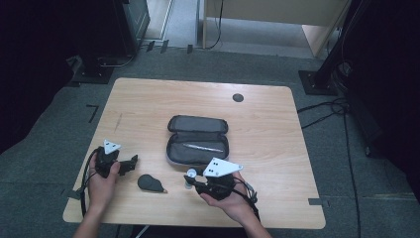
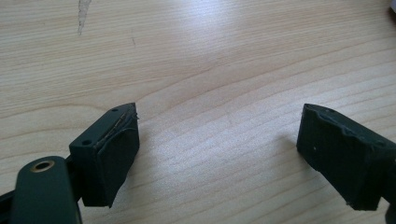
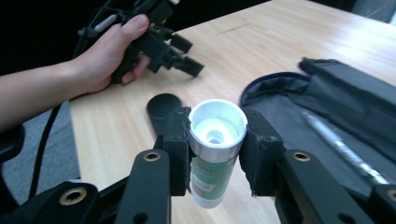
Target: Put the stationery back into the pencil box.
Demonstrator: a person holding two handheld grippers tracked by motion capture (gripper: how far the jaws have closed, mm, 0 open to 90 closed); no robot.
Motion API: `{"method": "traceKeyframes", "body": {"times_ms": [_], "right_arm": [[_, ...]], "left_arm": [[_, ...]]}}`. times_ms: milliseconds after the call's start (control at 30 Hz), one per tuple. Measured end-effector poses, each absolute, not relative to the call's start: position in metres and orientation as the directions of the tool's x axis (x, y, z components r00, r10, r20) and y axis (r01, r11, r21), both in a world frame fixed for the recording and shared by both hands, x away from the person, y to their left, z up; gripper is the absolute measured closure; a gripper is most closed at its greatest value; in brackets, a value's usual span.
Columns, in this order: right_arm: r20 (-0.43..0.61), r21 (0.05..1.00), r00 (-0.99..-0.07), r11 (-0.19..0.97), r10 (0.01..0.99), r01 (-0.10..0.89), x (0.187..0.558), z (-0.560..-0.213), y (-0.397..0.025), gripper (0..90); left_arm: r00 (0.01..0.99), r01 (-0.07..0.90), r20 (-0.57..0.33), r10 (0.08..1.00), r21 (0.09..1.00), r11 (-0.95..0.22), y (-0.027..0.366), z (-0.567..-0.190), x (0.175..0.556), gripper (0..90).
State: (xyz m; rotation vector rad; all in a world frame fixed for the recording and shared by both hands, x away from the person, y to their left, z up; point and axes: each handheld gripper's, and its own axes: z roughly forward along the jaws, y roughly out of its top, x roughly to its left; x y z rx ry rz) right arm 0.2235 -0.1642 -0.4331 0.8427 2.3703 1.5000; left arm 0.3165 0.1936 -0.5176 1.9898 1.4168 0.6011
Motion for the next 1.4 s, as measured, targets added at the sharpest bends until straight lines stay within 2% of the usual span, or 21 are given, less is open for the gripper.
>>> {"method": "traceKeyframes", "body": {"times_ms": [633, 1000, 1400], "right_arm": [[0.098, 0.895, -0.73, 0.261, 0.677, 0.362, 0.257, -0.418, -0.191, 66.1], [0.079, 0.886, -0.667, 0.254, 0.74, 0.387, 0.285, -0.435, -0.191, 66.1], [0.084, 0.87, -0.658, 0.267, 0.749, 0.414, 0.302, -0.454, -0.175, 66.0]], "left_arm": [[0.322, 0.667, 0.012, 0.947, 0.707, -0.236, 0.194, -0.518, 0.317, 13.6], [0.322, 0.667, 0.012, 0.947, 0.707, -0.236, 0.194, -0.518, 0.317, 13.6], [0.322, 0.667, 0.012, 0.947, 0.707, -0.236, 0.194, -0.518, 0.317, 13.5]]}}
